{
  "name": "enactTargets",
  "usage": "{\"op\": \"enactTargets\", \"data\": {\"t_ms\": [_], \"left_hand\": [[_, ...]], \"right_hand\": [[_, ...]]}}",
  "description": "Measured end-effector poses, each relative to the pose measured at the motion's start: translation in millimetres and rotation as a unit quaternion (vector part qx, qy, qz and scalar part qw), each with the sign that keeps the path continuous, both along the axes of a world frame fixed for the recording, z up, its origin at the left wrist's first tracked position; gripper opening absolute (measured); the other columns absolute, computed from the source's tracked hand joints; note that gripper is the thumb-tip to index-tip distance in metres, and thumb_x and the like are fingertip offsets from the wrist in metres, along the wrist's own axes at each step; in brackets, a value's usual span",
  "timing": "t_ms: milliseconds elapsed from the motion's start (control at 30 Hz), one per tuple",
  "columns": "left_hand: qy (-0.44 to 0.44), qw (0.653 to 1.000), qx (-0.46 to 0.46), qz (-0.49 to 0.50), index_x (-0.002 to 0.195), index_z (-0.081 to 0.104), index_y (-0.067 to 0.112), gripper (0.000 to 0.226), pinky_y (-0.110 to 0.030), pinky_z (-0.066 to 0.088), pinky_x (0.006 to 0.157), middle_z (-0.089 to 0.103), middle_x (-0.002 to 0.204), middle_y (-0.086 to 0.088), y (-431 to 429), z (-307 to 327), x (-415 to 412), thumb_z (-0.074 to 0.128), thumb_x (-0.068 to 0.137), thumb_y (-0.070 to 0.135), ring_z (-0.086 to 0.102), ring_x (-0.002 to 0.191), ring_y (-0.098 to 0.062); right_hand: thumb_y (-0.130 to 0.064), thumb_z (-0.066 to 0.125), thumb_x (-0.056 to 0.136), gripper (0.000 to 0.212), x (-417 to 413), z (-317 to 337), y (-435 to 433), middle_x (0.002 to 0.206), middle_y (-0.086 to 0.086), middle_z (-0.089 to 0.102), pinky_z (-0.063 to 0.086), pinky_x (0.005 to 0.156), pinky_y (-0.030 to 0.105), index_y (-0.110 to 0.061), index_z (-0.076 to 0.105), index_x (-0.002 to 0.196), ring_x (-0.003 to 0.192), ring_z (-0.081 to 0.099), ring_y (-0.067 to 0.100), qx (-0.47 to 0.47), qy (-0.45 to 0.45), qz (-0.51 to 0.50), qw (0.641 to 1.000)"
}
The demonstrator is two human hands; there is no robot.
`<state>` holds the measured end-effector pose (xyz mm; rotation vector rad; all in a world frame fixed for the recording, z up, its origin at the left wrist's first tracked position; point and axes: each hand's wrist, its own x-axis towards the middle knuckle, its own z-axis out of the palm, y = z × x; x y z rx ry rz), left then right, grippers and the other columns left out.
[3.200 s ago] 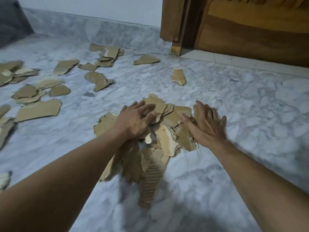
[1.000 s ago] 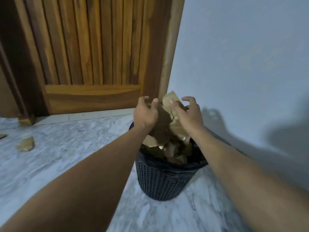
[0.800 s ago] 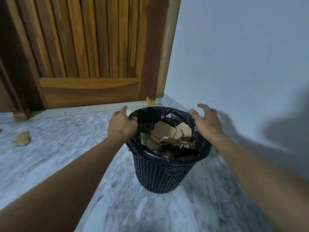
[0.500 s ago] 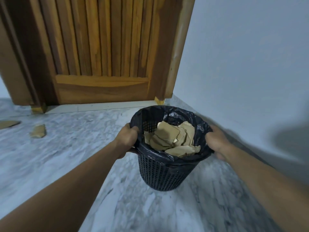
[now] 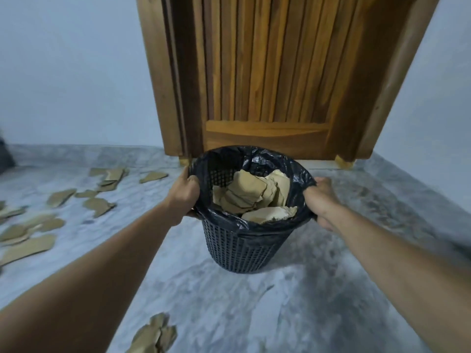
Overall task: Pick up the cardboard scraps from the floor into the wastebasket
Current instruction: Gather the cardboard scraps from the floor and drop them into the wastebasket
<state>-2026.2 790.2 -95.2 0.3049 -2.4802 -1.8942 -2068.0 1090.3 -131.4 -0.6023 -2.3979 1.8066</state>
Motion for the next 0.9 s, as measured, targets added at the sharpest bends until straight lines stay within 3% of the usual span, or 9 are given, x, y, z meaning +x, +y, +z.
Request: {"op": "enactTargets", "data": {"t_ms": [133,267,367,433,533,633,700,800,900], "left_hand": [[-0.001,0.999,-0.016,0.042,0.122,0.044,0.027,0.035,-0.061,0.061,0.067,0.063,0.109,-0.019,-46.7,-5.7,7.7,0.03,0.096,0.009,0.069,0.08,-0.039],[-0.036,0.997,-0.048,0.051,0.141,0.032,0.038,0.054,-0.05,0.06,0.062,0.062,0.115,-0.015,-82.1,-20.1,9.3,0.034,0.094,0.011,0.067,0.092,-0.041],[-0.046,0.997,-0.048,0.033,0.14,0.029,0.044,0.058,-0.046,0.06,0.06,0.062,0.12,-0.017,-90.9,-25.1,3.0,0.033,0.092,0.011,0.067,0.096,-0.044],[-0.041,0.998,-0.041,0.027,0.14,0.029,0.042,0.055,-0.051,0.062,0.065,0.06,0.125,-0.015,-92.8,-25.8,0.2,0.035,0.094,0.013,0.067,0.097,-0.043],[-0.035,0.999,-0.003,0.022,0.155,0.015,0.047,0.053,-0.054,0.057,0.084,0.046,0.138,0.0,-95.2,-27.7,4.1,0.032,0.106,0.041,0.059,0.115,-0.037],[-0.017,0.999,-0.02,0.027,0.16,0.007,0.042,0.065,-0.054,0.038,0.112,0.036,0.157,0.004,-107.2,-46.8,30.6,0.022,0.102,0.065,0.042,0.14,-0.033],[-0.001,0.997,-0.058,0.047,0.162,0.01,0.035,0.067,-0.046,0.025,0.121,0.029,0.166,-0.002,-126.7,-72.9,62.9,0.021,0.102,0.064,0.032,0.149,-0.031],[-0.008,0.984,-0.145,0.1,0.162,0.012,0.033,0.065,-0.041,0.03,0.114,0.034,0.163,-0.005,-170.1,-119.0,129.3,0.025,0.104,0.06,0.031,0.149,-0.032],[-0.045,0.947,-0.262,0.179,0.162,0.01,0.034,0.069,-0.053,0.015,0.123,0.021,0.168,-0.004,-227.7,-168.7,197.1,0.03,0.102,0.062,0.005,0.156,-0.03]], "right_hand": [[-0.013,0.045,0.091,0.048,-15.0,-8.8,-61.9,0.123,0.009,0.064,0.057,0.093,0.049,-0.027,0.042,0.137,0.105,0.065,0.029,-0.025,0.019,0.037,0.999],[-0.013,0.048,0.101,0.065,-21.1,-6.2,-103.4,0.159,0.002,0.036,0.036,0.115,0.053,-0.031,0.023,0.159,0.143,0.039,0.03,-0.01,0.035,0.098,0.994],[-0.031,0.055,0.098,0.072,-18.6,-5.1,-107.0,0.165,0.0,0.027,0.032,0.117,0.055,-0.034,0.018,0.16,0.148,0.033,0.03,-0.037,0.043,0.098,0.994],[-0.061,0.056,0.083,0.083,-7.7,-11.8,-108.0,0.162,-0.001,0.035,0.033,0.115,0.058,-0.038,0.026,0.156,0.145,0.038,0.029,-0.076,0.047,0.084,0.992],[-0.088,0.041,0.063,0.1,23.6,-38.2,-117.9,0.155,0.0,0.046,0.035,0.113,0.056,-0.038,0.039,0.15,0.139,0.045,0.026,-0.199,0.087,-0.041,0.975],[-0.075,0.041,0.086,0.081,82.4,-69.4,-155.7,0.149,0.011,0.051,0.04,0.108,0.046,-0.024,0.043,0.148,0.132,0.051,0.033,-0.235,0.085,-0.207,0.946],[-0.054,0.041,0.102,0.06,131.1,-95.3,-191.0,0.153,0.014,0.045,0.037,0.099,0.041,-0.019,0.037,0.151,0.132,0.049,0.035,-0.145,0.048,-0.222,0.963],[-0.066,0.039,0.096,0.077,197.3,-135.5,-243.3,0.166,0.01,0.023,0.035,0.106,0.045,-0.026,0.022,0.159,0.145,0.036,0.032,0.061,-0.008,0.0,0.998],[-0.092,0.026,0.065,0.113,226.5,-173.4,-288.0,0.17,0.006,-0.006,0.013,0.12,0.054,-0.037,0.0,0.161,0.156,0.002,0.029,0.286,-0.072,0.316,0.902]]}}
